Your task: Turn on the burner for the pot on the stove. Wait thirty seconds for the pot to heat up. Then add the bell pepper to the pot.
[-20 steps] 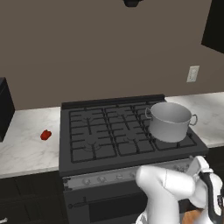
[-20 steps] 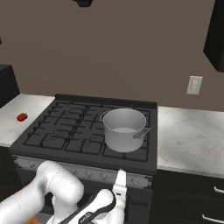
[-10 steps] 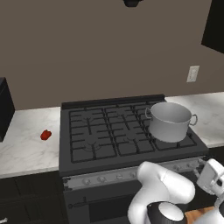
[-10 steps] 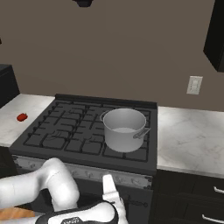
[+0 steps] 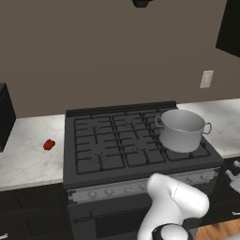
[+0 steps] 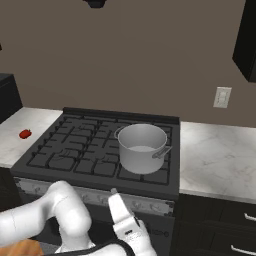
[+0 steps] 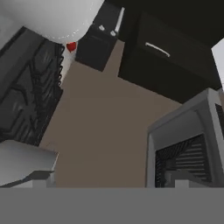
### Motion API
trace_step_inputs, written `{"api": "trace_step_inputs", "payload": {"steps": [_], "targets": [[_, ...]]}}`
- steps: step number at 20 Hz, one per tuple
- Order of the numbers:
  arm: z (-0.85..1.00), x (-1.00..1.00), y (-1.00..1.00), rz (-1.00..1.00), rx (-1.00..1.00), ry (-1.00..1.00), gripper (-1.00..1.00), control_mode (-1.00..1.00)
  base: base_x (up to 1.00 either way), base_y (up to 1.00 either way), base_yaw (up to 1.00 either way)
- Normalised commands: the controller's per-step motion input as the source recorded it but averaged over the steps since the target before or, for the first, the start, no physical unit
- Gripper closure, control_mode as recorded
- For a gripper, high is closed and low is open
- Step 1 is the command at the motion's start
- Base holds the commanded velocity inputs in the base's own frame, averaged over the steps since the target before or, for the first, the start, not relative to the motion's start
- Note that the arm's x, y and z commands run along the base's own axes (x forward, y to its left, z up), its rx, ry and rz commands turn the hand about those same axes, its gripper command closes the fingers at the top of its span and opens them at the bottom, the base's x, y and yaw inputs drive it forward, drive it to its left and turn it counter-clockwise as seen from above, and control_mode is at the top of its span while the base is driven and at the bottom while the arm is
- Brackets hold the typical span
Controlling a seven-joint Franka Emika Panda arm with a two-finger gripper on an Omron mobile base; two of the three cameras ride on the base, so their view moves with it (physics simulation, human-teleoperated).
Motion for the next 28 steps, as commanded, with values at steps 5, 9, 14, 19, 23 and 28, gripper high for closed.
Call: {"api": "trace_step_inputs", "payload": {"steps": [5, 9, 14, 19, 23, 28], "targets": [[1.00, -0.18, 0.00, 0.08, -0.08, -0.06, -1.00, -1.00, 0.00, 0.00, 0.00], [0.88, -0.13, 0.00, 0.05, -0.07, -0.02, -1.00, -1.00, 0.00, 0.00, 0.00], [0.75, -0.09, 0.05, 0.03, -0.07, -0.01, -1.00, -1.00, 0.00, 0.00, 0.00], [0.74, 0.00, 0.66, 0.00, -0.04, 0.01, -1.00, -1.00, 0.00, 0.00, 0.00], [0.71, 0.02, 1.00, 0.00, 0.00, 0.06, -1.00, -1.00, 0.00, 0.00, 0.00], [0.44, 0.15, 0.99, 0.00, 0.08, 0.14, -1.00, -1.00, 0.00, 0.00, 0.00]]}}
